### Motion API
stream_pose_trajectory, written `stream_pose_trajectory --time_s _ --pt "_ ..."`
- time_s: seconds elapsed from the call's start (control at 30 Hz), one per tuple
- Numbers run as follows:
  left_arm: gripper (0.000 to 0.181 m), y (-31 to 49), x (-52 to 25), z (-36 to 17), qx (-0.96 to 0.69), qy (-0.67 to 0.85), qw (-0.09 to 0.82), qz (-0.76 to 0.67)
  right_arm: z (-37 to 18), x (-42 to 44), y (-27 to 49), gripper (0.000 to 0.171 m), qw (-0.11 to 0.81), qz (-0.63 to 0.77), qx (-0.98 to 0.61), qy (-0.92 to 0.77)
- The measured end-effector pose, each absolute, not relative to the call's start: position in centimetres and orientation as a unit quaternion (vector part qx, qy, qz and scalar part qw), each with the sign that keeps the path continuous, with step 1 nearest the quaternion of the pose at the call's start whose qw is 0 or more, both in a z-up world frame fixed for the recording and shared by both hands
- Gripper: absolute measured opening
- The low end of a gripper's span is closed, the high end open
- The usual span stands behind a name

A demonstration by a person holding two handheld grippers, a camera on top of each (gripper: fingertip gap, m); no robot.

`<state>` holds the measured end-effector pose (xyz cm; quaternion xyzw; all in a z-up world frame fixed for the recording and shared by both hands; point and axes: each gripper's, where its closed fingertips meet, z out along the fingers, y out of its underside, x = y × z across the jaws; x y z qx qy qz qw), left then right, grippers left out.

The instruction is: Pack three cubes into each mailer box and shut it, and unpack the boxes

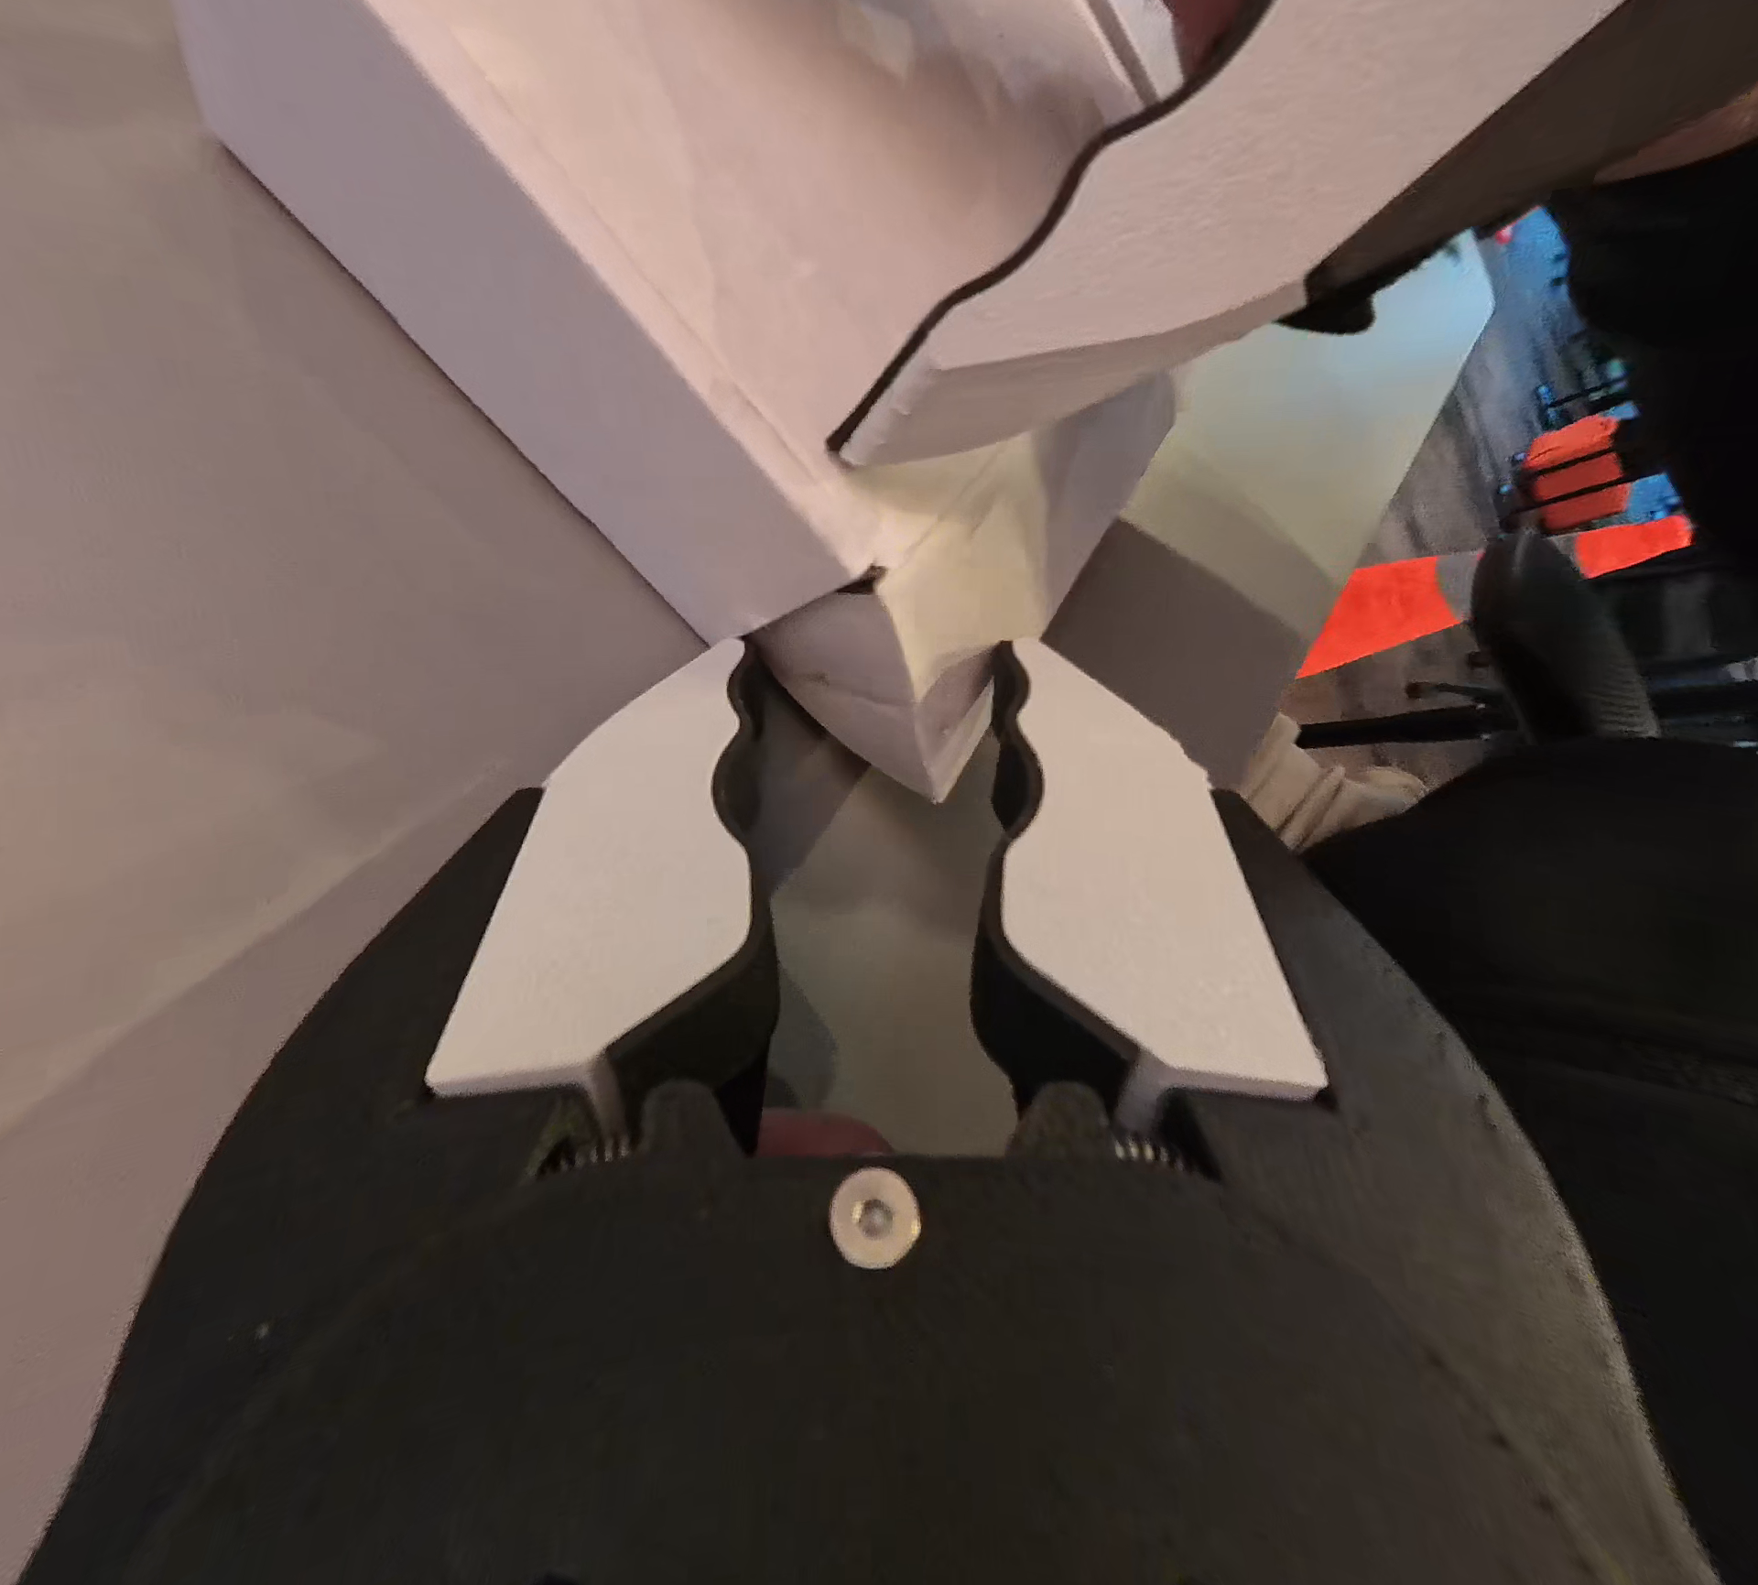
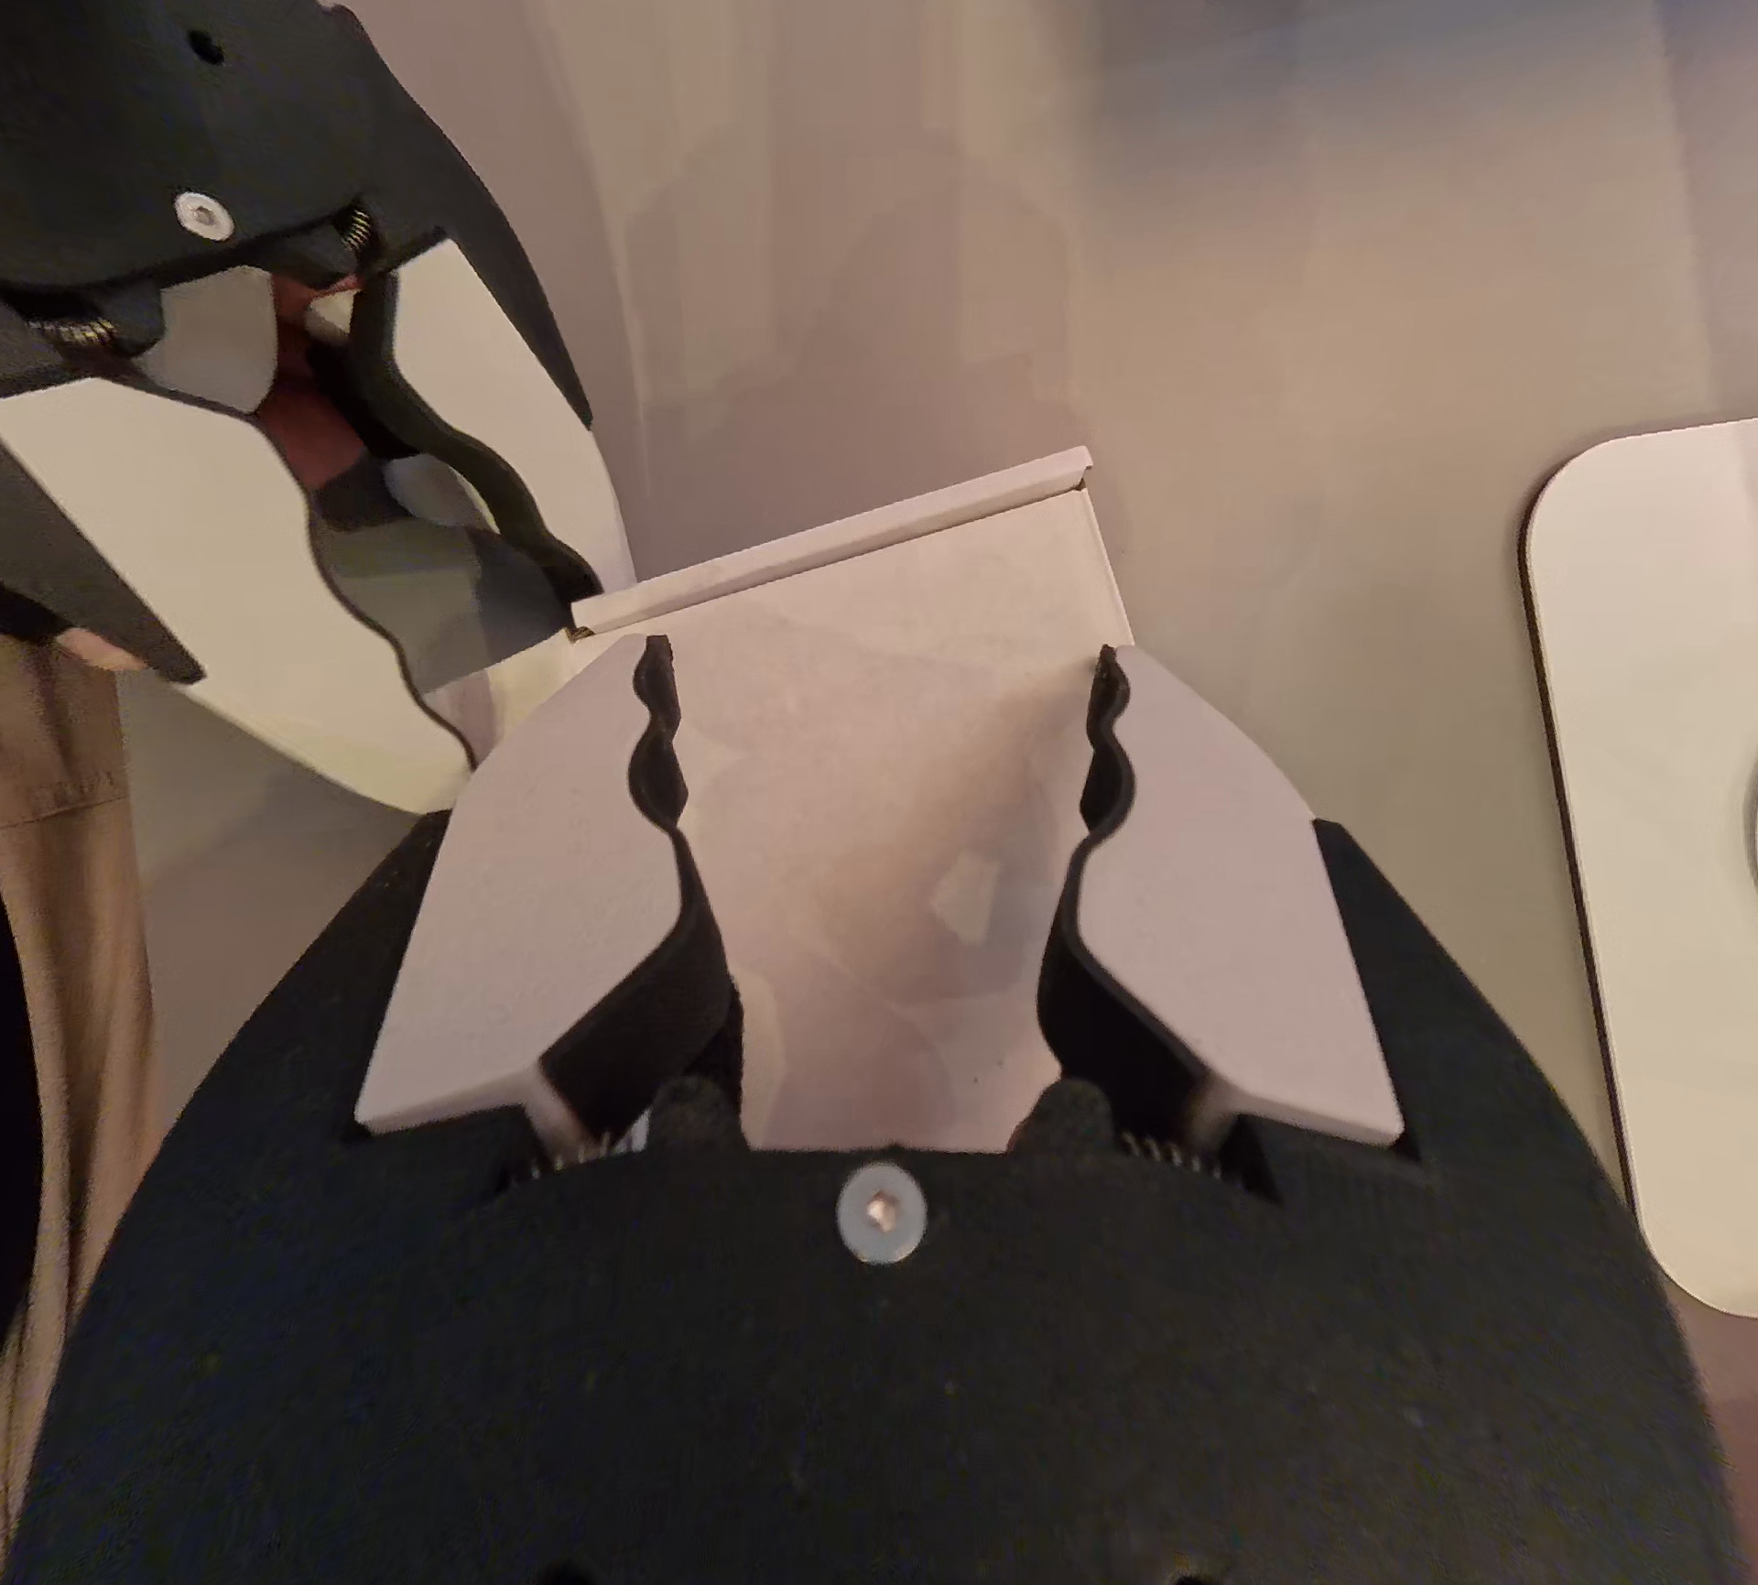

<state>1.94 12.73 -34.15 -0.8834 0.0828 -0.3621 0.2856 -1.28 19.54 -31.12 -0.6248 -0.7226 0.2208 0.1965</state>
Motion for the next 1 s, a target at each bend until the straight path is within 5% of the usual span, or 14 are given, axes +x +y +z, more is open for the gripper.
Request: stream_pose_trajectory --time_s 0.5,0.73,1.0 --pt "0.067 13.1 -0.6 -34.5 -0.912 0.162 0.335 -0.175 -30.9 -1.1 19.5 0.082 0.183 0.222 -0.622 -0.728" --pt "0.063 13.1 -0.5 -33.9 -0.905 0.183 0.339 -0.181 -24.6 4.3 22.7 0.075 0.211 0.281 -0.664 -0.659" --pt "0.065 14.0 -0.9 -32.6 -0.896 0.209 0.352 -0.173 -29.8 13.4 21.2 0.069 0.144 0.258 -0.697 -0.654"
